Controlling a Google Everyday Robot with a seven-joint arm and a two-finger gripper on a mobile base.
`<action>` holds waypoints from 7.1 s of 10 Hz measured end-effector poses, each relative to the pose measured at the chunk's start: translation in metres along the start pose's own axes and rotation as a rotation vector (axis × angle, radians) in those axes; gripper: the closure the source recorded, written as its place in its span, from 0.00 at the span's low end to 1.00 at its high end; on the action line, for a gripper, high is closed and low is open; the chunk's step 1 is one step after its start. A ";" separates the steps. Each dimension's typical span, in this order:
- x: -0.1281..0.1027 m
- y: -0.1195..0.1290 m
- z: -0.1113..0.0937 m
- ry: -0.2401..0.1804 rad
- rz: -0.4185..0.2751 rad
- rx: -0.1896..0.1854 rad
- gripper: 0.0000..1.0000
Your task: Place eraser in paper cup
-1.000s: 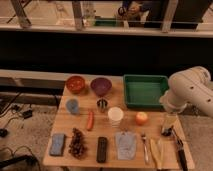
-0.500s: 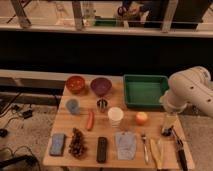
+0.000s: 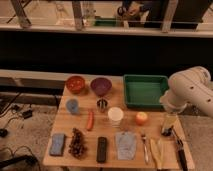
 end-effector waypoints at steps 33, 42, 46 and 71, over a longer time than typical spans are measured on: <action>-0.018 0.000 0.005 -0.063 -0.156 0.015 0.20; -0.088 0.021 -0.006 -0.083 -0.507 0.066 0.20; -0.099 0.042 -0.022 -0.128 -0.663 0.101 0.20; -0.244 0.104 0.023 -0.262 -0.968 0.016 0.20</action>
